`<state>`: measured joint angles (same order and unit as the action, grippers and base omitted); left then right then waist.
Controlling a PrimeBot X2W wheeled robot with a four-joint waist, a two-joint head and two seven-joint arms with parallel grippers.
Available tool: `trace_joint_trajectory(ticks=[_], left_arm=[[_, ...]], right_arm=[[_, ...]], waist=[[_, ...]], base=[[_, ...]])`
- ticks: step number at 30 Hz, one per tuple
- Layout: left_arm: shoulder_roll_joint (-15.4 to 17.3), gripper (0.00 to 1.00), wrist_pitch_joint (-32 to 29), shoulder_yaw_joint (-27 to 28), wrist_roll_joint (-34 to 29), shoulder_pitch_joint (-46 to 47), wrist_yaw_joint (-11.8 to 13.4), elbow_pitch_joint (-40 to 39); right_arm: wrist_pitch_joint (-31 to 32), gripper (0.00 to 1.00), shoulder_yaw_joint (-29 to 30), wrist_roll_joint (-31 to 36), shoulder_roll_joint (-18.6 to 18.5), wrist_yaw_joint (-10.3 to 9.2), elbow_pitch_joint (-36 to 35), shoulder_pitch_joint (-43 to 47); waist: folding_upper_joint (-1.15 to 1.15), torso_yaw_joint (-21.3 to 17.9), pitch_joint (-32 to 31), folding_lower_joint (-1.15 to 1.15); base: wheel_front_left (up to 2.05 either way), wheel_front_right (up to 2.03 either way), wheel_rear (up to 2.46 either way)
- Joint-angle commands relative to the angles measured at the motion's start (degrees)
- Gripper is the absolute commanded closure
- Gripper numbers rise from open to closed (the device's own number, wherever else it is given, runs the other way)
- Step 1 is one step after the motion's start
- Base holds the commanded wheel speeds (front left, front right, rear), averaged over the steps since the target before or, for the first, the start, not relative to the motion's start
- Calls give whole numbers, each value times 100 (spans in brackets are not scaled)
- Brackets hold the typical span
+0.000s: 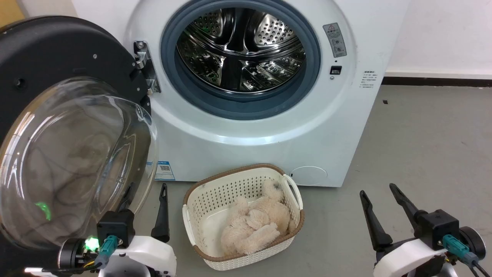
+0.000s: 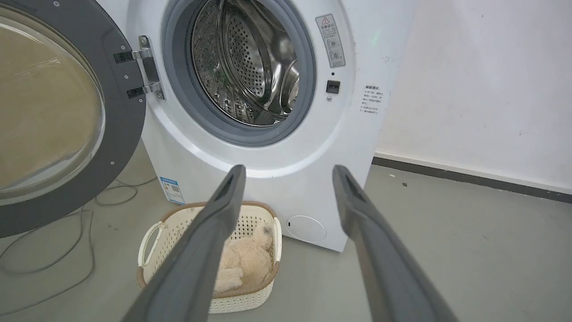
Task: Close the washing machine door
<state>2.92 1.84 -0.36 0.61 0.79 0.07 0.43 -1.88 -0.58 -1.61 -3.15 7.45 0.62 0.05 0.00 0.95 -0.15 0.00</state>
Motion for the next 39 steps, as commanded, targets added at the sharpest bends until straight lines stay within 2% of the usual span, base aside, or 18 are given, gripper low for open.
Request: trace_joint_trajectory(ticks=[1,12,39], left_arm=[[-1,0,67,3,38,-56,38,6],[-1,0,198,20,70,-114,67,10],[2,0,522,208,126,-319,136,-104]], right_arm=[[-63,0,-23,-50,4,1,18,20],[-195,0,-97,-147,7,1,69,47],[-518,0,-471,-487,-8,2,251,4]], waist=[[0,29,-6,0],[0,290,-62,0],[0,1206,-143,0]], base=[[0,0,0],[0,0,0],[0,0,0]])
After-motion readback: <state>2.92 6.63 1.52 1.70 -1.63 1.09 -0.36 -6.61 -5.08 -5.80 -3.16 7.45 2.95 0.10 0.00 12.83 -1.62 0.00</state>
